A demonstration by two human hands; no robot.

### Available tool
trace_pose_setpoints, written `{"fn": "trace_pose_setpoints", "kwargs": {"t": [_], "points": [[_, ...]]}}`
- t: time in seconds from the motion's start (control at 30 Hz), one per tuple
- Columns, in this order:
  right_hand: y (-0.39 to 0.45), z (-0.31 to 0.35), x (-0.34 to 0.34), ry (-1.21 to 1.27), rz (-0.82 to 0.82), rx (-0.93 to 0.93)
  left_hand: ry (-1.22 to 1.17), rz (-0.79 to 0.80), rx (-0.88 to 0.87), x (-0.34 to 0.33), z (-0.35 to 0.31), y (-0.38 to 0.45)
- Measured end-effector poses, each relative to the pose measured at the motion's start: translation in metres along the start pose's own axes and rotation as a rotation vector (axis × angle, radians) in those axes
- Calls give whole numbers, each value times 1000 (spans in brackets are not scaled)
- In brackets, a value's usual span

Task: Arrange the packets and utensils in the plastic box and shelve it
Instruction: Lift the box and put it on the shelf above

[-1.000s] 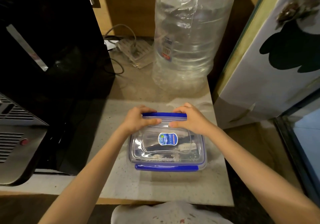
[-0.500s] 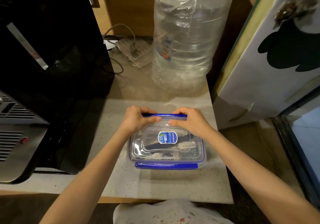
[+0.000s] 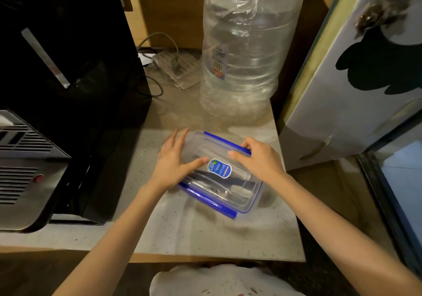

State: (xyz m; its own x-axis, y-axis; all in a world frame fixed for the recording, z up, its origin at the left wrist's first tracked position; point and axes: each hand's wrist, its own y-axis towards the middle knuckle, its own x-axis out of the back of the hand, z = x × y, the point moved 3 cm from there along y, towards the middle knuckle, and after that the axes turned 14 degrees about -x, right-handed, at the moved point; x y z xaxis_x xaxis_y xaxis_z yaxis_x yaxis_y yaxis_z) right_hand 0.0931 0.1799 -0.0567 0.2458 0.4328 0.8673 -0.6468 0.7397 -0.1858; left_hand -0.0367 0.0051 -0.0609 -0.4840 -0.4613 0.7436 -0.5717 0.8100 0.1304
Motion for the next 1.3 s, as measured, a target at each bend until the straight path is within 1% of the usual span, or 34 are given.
{"fn": "trace_pose_setpoints", "kwargs": {"t": [0.07, 0.13, 0.2, 0.27, 0.33, 0.37, 0.43, 0.5, 0.57, 0.67, 0.8, 0.87, 0.97, 1.03, 1.13, 1.3], "points": [[-6, -4, 0, 0, -68, -5, -88, 21, 44, -1, 8, -11], [-12, -7, -2, -8, -124, -19, -252, 32, 45, -3, 8, -21], [-18, -8, -5, -5, -153, -63, -405, 72, -39, -6, 2, -30], [-22, -9, -9, 37, -143, -126, -496, 153, -91, -15, 1, -38], [-25, -10, -14, 128, -103, -185, -528, 265, -114, -25, 0, -47], [-26, -10, -16, 167, -86, -203, -500, 298, -137, -29, 2, -51], [-27, -11, -19, 212, -55, -224, -419, 315, -179, -35, 3, -55], [-28, -11, -21, 286, -20, -241, -341, 277, -173, -36, 4, -55], [-29, -12, -22, 377, 8, -255, -327, 198, -147, -34, 3, -51], [-29, -10, -18, 529, 34, -283, -376, 124, -132, -30, 0, -45], [-23, -2, 5, 685, -14, -300, -465, 46, -129, -12, -12, -26], [-18, 6, 21, 754, -20, -288, -495, 2, -165, 2, -22, -11], [-15, 21, 55, 862, -19, -207, -457, -63, -246, 30, -43, 13], [-14, 33, 84, 880, -23, -135, -409, -115, -301, 51, -59, 28], [-14, 55, 132, 883, -50, -11, -404, -164, -372, 81, -85, 50], [-20, 99, 217, 864, -133, 163, -508, -285, -442, 134, -138, 83]]}}
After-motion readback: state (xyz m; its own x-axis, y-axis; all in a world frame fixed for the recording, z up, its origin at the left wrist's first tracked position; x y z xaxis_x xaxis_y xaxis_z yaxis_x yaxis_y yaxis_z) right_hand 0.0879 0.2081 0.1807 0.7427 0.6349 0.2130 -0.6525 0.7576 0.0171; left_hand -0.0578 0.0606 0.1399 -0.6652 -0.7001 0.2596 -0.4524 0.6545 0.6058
